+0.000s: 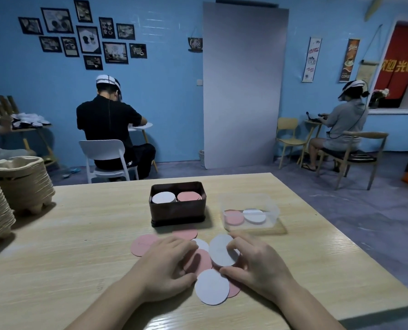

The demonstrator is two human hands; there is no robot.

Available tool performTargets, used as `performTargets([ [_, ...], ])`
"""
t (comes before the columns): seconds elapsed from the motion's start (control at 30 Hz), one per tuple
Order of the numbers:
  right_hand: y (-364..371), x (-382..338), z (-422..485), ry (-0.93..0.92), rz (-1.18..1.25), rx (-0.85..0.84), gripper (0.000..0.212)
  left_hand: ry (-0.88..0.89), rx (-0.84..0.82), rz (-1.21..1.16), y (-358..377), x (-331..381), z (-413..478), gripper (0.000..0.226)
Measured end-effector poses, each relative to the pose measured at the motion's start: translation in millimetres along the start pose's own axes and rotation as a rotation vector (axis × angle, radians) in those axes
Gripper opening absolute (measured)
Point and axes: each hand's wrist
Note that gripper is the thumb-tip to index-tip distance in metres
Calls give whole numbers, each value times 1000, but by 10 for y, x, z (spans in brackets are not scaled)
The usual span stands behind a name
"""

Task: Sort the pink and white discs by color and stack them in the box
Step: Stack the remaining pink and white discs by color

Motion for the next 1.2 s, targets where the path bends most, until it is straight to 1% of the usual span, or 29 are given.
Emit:
performTargets([
  [0.07,-12,2,-4,8,7,19,43,-22,-1,-28,26,-18,17,61],
  [0.17,6,10,9,39,10,36,42,-30,37,-60,45,-46,20,57],
  [0.27,26,8,20,24,13,18,41,-44,77,-50,67,-73,-19,54],
  [0.4,30,63,36,54,32,10,42,-101,248,-13,52,-123,-102,42],
  [0.5,60,42,107,56,44,9,42,-145,382,-50,-5,-128,-113,38],
  [0.6,136,-62,194,9,50,-32,44,-88,436,-85,-5,-74,-83,40],
  [0.67,207,-135,233,-6,62,-53,44,-47,443,-83,24,-74,-81,44],
  [0.77,262,-195,237,2,99,-42,46,-32,427,-71,50,-99,-101,52],
  [0.83,262,-207,206,32,143,-26,50,12,416,-63,58,-86,-101,47],
  [0.93,257,-243,161,91,218,-26,60,97,382,-84,89,-61,-64,28],
  [1.0,277,-260,155,48,238,-41,61,117,354,-74,110,-62,-27,30],
  [1.1,279,-251,165,-27,248,-50,54,161,298,-34,135,-84,-4,44],
  [1.17,272,-237,164,-81,198,-49,43,146,274,-53,123,-94,-21,47],
  [1.2,272,-233,164,-93,178,-44,41,125,269,-63,119,-101,-37,50],
])
Point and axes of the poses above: each hand's wrist, its own z-axis towards the middle knuckle, its own y-axis out of the palm, x = y × z, and after that the axes turned 9 degrees about x, right-handed
